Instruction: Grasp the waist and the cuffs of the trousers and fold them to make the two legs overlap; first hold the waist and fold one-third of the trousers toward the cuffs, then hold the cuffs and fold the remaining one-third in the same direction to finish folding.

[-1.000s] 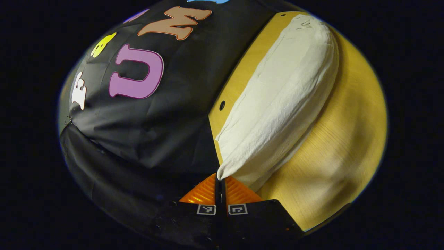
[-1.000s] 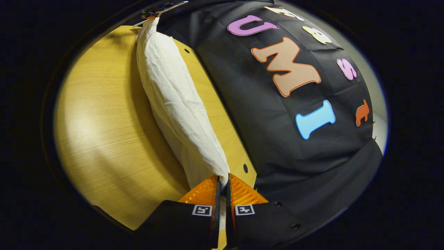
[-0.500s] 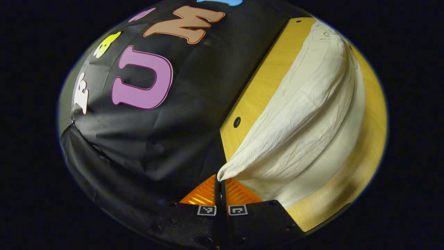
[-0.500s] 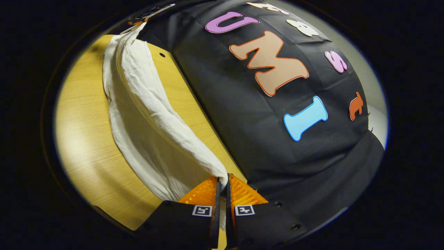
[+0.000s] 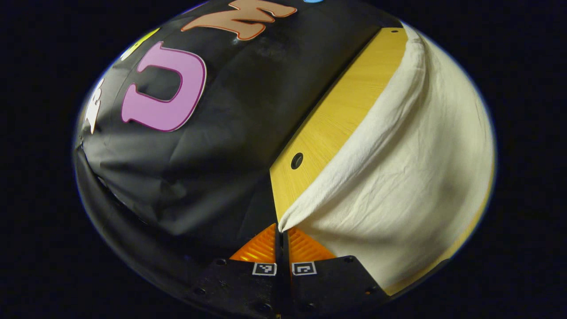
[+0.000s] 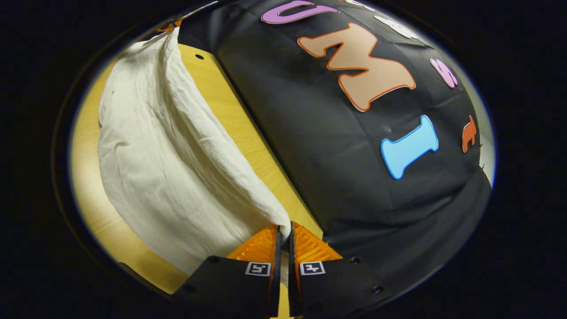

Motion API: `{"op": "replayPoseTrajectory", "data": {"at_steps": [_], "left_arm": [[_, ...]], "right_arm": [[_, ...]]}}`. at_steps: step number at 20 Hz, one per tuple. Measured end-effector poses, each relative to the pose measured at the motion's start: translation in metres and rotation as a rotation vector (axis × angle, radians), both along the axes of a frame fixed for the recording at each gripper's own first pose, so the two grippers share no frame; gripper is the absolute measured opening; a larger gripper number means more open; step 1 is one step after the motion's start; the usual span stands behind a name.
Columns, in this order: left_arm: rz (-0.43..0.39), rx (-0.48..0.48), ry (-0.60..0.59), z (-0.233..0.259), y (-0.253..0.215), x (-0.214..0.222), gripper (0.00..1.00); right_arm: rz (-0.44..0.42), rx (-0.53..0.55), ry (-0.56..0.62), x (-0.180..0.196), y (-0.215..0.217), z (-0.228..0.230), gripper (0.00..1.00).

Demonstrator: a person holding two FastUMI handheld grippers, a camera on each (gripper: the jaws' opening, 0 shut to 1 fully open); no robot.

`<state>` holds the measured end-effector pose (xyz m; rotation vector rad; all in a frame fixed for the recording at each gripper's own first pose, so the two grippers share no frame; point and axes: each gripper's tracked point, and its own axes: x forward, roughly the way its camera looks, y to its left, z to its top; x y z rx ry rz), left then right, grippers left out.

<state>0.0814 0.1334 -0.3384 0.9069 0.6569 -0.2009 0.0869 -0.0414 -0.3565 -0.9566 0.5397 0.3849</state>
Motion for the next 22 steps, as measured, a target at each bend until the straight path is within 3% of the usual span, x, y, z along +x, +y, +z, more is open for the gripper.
{"op": "replayPoseTrajectory", "data": {"at_steps": [6,8,10,11,12,15,19,22], "left_arm": [[-0.033,0.001,-0.009,-0.033,-0.019,0.034,0.00],[-0.033,-0.002,-0.011,-0.039,-0.023,0.037,0.00],[-0.031,-0.003,-0.013,-0.042,-0.024,0.038,0.00],[-0.032,-0.027,-0.006,-0.042,-0.028,0.036,0.05],[-0.031,-0.056,0.002,-0.044,-0.032,0.033,0.27],[-0.005,-0.125,-0.019,-0.029,-0.047,0.028,0.93],[0.063,-0.283,-0.078,0.009,-0.079,0.019,0.95],[0.095,-0.419,-0.106,0.041,-0.107,0.012,0.95]], "right_arm": [[-0.095,-0.015,0.076,0.012,0.009,-0.049,0.12],[-0.157,-0.027,0.064,0.015,0.003,-0.048,0.19],[-0.211,-0.018,0.049,0.015,-0.004,-0.044,0.48],[-0.234,0.004,0.044,0.016,-0.004,-0.040,0.74],[-0.259,0.032,0.036,0.013,-0.010,-0.036,1.00],[-0.351,0.119,0.025,0.007,-0.025,-0.022,0.98],[-0.539,0.312,0.051,-0.014,-0.051,-0.014,1.00],[-0.627,0.410,0.068,-0.032,-0.069,-0.009,1.00]]}}
